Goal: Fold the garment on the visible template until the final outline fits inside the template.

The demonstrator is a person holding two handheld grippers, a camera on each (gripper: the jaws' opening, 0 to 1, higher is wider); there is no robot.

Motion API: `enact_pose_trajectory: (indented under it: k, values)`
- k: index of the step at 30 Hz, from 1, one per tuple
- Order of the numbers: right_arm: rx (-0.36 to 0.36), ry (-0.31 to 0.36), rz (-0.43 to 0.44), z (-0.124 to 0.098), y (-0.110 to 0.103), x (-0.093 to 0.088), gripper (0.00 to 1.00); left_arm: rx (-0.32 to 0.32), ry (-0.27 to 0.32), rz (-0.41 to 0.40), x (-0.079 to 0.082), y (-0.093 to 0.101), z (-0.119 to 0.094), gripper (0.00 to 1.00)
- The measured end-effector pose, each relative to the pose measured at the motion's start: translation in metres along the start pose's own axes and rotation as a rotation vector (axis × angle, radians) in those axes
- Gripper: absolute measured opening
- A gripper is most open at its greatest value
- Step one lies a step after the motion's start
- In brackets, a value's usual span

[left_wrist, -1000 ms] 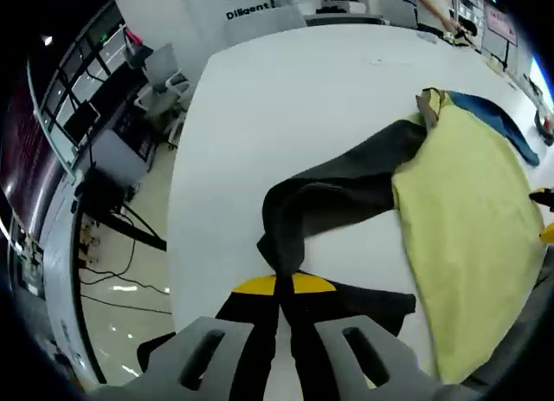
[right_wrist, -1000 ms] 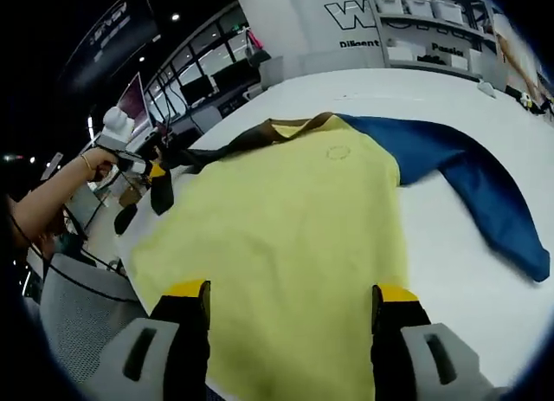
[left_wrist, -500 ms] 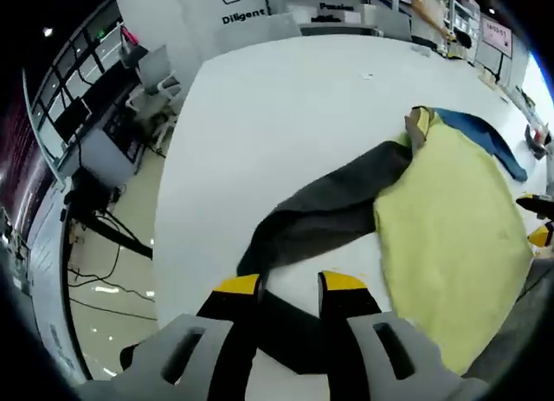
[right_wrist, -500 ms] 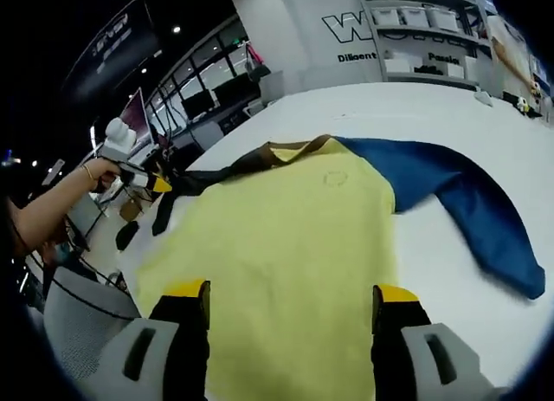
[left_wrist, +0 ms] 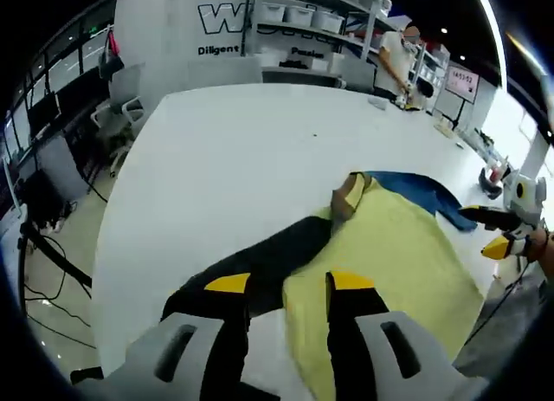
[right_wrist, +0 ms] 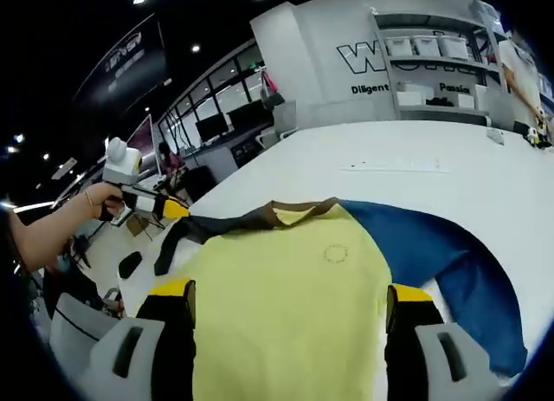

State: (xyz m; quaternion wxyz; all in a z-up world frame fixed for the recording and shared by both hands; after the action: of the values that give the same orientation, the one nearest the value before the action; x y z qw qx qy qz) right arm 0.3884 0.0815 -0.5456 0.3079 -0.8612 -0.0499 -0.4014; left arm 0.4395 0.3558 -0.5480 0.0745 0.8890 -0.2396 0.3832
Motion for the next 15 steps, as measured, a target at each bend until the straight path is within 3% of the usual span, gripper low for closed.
enact_pose_trajectory:
  k: [4, 11, 15]
  values:
    - [0.006, 0.013, -0.01, 0.005, 0.002, 0.014, 0.99, -0.028, -0.012, 0.043, 0.002, 0.01, 0.011, 0.36]
    - [-0.006, 0.007, -0.03, 0.016, 0.017, 0.033, 0.99, -0.059, 0.029, 0.088, 0.018, 0.023, 0.032, 0.42]
    - [-0.014, -0.009, -0.036, 0.03, 0.031, 0.042, 0.99, -0.077, 0.01, 0.121, 0.016, 0.028, 0.048, 0.47]
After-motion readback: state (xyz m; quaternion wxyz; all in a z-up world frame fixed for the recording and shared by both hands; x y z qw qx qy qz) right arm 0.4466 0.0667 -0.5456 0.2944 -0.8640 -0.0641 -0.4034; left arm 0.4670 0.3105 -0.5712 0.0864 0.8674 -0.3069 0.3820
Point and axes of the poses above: the point that each gripper's makers call its tool centre point, and the gripper's own axes: z roughly forward along the fingers, y roughly to its right, x roughly out of its top, the point moved 1 cm from there along -z, roughly backward along the fingers, and after that the axes turned 14 degrees about z, right-handed, at the moved point
